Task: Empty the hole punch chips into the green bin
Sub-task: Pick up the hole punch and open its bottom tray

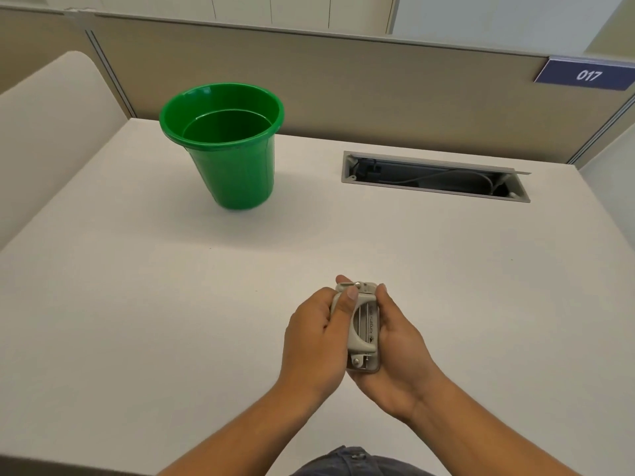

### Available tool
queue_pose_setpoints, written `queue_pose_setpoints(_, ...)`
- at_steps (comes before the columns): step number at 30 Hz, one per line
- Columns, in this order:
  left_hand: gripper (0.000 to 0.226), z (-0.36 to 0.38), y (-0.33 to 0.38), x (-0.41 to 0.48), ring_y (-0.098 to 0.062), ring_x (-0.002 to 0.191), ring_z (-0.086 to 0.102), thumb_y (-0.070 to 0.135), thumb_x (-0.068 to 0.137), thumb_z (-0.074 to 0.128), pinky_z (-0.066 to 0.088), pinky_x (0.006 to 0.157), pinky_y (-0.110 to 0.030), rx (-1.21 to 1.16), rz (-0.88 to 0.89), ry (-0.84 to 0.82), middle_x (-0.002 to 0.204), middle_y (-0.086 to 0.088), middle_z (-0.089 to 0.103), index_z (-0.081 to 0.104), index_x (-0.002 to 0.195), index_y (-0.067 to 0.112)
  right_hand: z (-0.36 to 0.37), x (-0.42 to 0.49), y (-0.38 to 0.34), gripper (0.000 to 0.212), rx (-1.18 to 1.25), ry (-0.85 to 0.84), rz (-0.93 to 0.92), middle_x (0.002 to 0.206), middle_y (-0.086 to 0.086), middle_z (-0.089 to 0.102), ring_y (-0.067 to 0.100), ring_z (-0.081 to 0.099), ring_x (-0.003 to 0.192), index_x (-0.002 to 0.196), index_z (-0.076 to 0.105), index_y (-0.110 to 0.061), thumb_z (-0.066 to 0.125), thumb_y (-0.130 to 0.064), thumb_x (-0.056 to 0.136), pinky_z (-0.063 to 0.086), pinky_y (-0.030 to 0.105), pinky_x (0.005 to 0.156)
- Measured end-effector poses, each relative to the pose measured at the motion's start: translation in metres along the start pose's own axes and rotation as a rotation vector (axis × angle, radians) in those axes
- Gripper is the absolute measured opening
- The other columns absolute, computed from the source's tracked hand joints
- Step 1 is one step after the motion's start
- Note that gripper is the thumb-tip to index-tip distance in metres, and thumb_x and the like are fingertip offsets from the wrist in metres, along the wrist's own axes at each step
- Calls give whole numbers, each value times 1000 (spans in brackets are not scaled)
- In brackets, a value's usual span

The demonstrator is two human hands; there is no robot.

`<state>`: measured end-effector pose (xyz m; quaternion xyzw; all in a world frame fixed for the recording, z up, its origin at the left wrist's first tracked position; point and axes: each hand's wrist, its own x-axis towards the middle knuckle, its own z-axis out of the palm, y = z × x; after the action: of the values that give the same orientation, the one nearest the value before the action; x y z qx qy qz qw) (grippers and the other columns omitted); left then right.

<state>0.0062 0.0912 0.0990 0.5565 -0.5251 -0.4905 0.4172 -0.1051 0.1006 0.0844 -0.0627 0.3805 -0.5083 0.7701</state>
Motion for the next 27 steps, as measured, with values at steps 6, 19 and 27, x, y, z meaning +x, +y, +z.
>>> queue_pose_setpoints(6, 42, -7, 4, 1, -13, 60, 57, 58, 86, 50, 48, 59, -39, -61, -34, 18, 61, 10, 62, 64, 68, 23, 11, 1, -1, 47, 22, -8, 36, 105, 4, 78, 20, 75, 92, 123, 71, -26, 41, -52, 98, 55, 36, 79)
queue_pose_setpoints(19, 49, -13, 13, 7, -19, 61, 56, 52, 91, 56, 50, 59, -45, -101, -56, 18, 65, -5, 61, 60, 69, 8, 18, 3, -10, 48, -40, -43, 48, 111, 7, 73, 24, 68, 98, 121, 72, -22, 42, -50, 98, 52, 40, 85)
queue_pose_setpoints(27, 56, -29, 22, 25, -18, 58, 48, 44, 92, 60, 42, 55, -34, -222, -73, 130, 64, -6, 53, 53, 78, -10, 18, -15, -29, 42, -582, -224, -69, 126, 24, 69, 35, 68, 112, 126, 68, -9, 53, -13, 86, 55, 40, 97)
